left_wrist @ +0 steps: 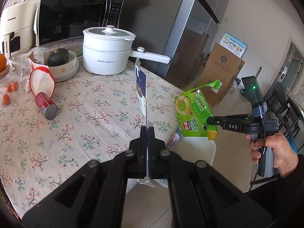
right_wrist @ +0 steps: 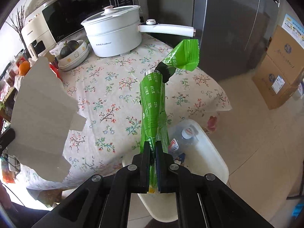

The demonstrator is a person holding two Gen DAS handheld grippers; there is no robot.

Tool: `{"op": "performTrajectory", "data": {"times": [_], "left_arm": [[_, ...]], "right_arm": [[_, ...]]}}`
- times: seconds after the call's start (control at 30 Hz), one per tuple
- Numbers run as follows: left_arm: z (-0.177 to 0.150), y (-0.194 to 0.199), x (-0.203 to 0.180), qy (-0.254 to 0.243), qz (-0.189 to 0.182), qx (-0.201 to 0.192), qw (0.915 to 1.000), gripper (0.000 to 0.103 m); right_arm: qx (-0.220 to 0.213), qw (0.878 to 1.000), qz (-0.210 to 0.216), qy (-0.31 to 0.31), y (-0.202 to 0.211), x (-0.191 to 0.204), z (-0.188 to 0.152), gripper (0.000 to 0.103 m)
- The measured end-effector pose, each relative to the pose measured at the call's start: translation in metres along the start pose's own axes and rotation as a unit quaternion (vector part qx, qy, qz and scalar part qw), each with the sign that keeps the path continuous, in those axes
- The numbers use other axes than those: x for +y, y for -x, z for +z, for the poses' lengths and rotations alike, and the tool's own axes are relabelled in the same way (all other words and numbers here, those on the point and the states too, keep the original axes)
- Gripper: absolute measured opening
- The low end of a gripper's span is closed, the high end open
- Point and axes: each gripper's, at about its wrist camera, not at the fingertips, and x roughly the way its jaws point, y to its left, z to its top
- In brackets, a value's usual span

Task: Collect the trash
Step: 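Carry the paper sheet and green bag to the white bin and release both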

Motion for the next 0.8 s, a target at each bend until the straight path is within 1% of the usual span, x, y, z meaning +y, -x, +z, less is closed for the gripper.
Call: {"op": "performTrajectory", "data": {"times": [0.1,0.27,0.43,0.63,0.8], "left_arm": [[-0.002,-0.012,-0.017,-0.011,-0.016,0.01,0.9998,0.001],[-0.004,-0.032,-0.045,-0.027,-0.04,0.025,0.9985,0.001],[-0.012,-0.059,-0.074,-0.044,-0.066,0.05,0.9956,0.001],[-0.022,-0.094,-0.091,-0.045,-0.077,0.091,0.9919,0.001],[-0.026,-0.111,-0.096,-0.043,-0.079,0.105,0.9904,0.001]], "right_arm": [[0.007,1.0,-0.008,-0.012,0.003,-0.019,-0.01,0.006],[0.021,0.999,-0.007,-0.037,0.006,-0.048,-0.024,0.006],[0.032,0.998,-0.015,-0.051,0.005,-0.069,-0.036,0.006],[0.048,0.997,-0.022,-0.06,0.0,-0.084,-0.048,0.006],[0.058,0.996,-0.02,-0.065,-0.005,-0.092,-0.055,0.006]]}}
